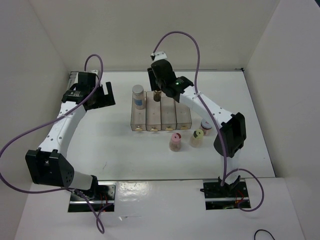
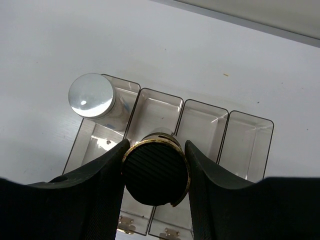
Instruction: Organize the condiment bottles
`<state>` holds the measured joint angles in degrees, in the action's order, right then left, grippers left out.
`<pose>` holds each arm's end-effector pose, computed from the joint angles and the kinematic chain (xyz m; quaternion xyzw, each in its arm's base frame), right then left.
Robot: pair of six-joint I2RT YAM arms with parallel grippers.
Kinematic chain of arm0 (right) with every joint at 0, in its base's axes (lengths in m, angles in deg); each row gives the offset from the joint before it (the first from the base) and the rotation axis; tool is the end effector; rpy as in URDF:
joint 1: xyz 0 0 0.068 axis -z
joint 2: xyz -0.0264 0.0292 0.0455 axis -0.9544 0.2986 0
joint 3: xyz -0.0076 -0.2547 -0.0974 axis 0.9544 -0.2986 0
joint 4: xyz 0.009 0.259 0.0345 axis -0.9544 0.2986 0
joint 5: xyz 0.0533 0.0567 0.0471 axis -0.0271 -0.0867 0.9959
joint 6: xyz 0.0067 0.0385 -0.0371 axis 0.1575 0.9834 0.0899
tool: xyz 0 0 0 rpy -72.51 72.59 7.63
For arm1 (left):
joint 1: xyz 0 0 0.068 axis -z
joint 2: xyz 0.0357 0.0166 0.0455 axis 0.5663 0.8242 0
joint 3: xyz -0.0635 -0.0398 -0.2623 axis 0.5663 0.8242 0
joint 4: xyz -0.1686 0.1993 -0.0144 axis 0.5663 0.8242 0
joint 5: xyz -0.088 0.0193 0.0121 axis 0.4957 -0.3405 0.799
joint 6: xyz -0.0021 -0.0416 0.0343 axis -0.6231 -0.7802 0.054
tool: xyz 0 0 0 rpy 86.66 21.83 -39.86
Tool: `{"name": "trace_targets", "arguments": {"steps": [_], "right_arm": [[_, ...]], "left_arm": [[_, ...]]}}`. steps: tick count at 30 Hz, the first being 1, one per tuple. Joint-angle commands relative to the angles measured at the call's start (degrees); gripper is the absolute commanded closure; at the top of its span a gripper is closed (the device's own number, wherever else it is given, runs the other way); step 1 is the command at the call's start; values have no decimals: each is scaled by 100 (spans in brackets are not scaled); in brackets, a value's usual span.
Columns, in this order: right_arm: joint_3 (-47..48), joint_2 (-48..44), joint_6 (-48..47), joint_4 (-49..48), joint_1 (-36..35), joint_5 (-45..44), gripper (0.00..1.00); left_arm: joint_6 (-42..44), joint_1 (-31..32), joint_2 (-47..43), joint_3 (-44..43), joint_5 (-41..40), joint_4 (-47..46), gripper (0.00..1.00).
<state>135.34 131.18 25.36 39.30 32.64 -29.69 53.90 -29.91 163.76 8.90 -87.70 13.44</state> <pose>0.3515 0.2777 0.3614 -0.1341 0.8451 0.0593 0.5141 0.3024 -0.0225 0.3453 -0.1416 0.9060 -0.0662 0.3933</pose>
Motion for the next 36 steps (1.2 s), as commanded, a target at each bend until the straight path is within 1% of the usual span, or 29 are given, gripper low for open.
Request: {"name": "trace_targets", "arguments": {"steps": [1,4,10,25,29,31,36], "right_arm": [[383,32,-40,-305,-44,89,96],[304,164,91,-358,-44,89,96],[32,270,223,-612,-44,404,96],[-416,613,276,-1025,-44,405,96],[-416,797,276,-1025,-44,405,96],[-364,797,276,-1025,-44,405,93],[-364,912,224,-1025,-44,405,93]], "left_arm": [[80,-36,44,72,74,-195,0],[80,-36,149,125,74,-195,0],[132,-36,149,125,22,-248,0],[133,-36,149,178,22,-248,0],[133,-36,149,178,22,-248,0],[133,-36,201,178,22,-248,0],[133,-36,202,178,22,-248,0]]}}
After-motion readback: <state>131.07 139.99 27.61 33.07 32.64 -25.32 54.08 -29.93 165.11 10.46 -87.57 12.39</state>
